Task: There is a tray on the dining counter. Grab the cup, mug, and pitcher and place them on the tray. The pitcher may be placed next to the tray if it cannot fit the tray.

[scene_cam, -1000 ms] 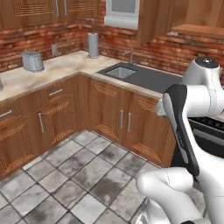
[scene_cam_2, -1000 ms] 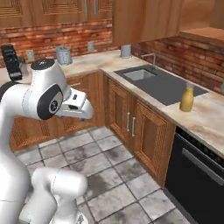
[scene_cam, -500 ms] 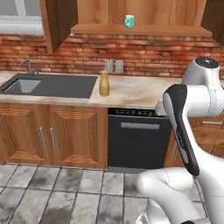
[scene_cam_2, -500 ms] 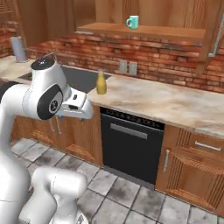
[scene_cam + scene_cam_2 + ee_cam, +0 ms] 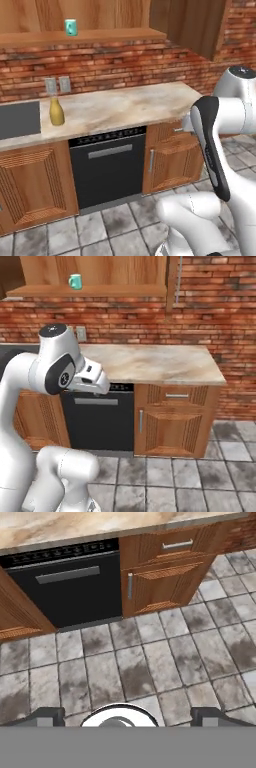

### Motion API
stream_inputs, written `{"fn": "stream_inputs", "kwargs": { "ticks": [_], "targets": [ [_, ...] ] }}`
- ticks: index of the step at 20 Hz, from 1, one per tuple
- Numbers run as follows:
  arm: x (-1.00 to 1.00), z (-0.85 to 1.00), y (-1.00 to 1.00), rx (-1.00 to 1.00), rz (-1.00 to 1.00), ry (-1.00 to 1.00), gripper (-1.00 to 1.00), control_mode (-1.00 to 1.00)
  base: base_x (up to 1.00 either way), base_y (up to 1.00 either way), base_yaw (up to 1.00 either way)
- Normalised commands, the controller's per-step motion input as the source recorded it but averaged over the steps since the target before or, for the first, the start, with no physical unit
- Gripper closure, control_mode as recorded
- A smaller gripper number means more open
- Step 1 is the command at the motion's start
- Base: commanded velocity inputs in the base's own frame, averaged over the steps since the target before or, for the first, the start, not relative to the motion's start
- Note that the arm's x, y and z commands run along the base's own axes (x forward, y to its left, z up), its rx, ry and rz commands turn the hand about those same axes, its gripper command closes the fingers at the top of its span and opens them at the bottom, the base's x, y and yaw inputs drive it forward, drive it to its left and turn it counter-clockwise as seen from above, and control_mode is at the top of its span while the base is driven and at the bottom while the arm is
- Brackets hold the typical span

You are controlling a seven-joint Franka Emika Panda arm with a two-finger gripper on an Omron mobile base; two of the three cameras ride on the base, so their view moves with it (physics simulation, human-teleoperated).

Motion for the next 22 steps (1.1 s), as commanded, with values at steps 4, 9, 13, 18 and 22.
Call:
{"fn": "stream_inputs", "kwargs": {
  "ticks": [4,9,13,18,22],
  "targets": [
    [0.00,0.00,0.00,0.00,0.00,0.00,-1.00,1.00,0.38,0.96,-0.22],
    [0.00,0.00,0.00,0.00,0.00,0.00,-1.00,1.00,0.35,1.00,-0.08],
    [0.00,0.00,0.00,0.00,0.00,0.00,-1.00,1.00,0.39,0.46,-0.01],
    [0.00,0.00,0.00,0.00,0.00,0.00,-1.00,1.00,0.56,0.04,0.00],
    [0.00,0.00,0.00,0.00,0.00,0.00,-1.00,1.00,0.63,0.00,0.00]
  ]
}}
